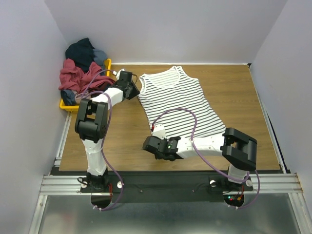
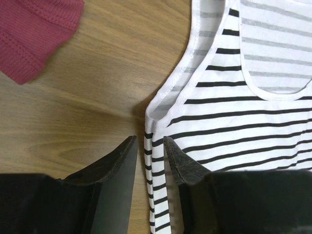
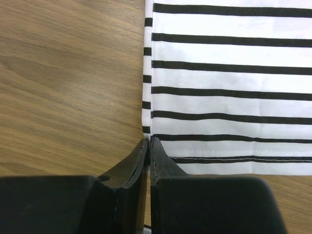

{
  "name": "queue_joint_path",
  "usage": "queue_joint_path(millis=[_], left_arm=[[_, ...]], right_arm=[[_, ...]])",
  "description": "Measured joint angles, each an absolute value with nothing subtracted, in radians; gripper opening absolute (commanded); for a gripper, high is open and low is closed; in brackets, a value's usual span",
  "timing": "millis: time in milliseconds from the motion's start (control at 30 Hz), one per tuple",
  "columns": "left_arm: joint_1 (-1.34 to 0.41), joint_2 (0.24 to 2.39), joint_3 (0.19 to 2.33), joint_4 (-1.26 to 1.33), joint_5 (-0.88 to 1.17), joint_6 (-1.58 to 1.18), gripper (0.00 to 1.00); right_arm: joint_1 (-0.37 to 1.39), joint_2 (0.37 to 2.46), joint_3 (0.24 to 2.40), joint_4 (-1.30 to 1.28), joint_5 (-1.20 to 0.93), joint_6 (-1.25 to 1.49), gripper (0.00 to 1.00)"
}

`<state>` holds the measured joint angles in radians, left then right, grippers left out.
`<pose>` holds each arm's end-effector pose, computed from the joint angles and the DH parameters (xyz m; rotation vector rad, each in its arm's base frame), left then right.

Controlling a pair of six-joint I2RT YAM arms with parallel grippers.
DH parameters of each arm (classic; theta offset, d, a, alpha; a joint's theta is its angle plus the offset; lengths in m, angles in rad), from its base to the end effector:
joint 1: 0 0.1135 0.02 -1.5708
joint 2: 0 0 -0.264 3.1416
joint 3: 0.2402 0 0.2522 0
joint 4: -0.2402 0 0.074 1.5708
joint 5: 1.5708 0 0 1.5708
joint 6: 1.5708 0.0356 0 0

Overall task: Fold and stack the tank tops
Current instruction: Fold the tank top

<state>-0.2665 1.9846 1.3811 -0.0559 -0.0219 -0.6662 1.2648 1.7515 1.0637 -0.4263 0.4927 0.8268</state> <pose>0.4329 -0.1174 0.1985 -0.4634 2.2264 -0.4789 0.1189 0.3203 0.1695 -0.3986 2.4604 0.1868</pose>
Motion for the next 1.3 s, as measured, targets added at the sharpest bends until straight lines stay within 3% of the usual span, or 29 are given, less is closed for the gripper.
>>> queue_joint_path(millis=[467, 533, 833, 1300], left_arm=[[-0.267, 2.051, 1.381, 0.003, 0.011, -0.662, 0.39], [-0.267, 2.051, 1.381, 0.006, 0.01, -0.662, 0.37], [-0.268, 2.052, 1.381, 0.009, -0.009, -0.661, 0.0], [-0.267, 2.048, 1.385, -0.082, -0.189, -0.673, 0.0]], right_arm=[[1.265, 1.752, 1.065, -0.426, 0.455, 0.821, 0.07], [1.265, 1.752, 1.065, -0.426, 0.451, 0.818, 0.07], [1.265, 1.752, 1.066, -0.426, 0.434, 0.813, 0.07], [1.265, 1.766, 1.156, -0.373, 0.264, 0.785, 0.03]])
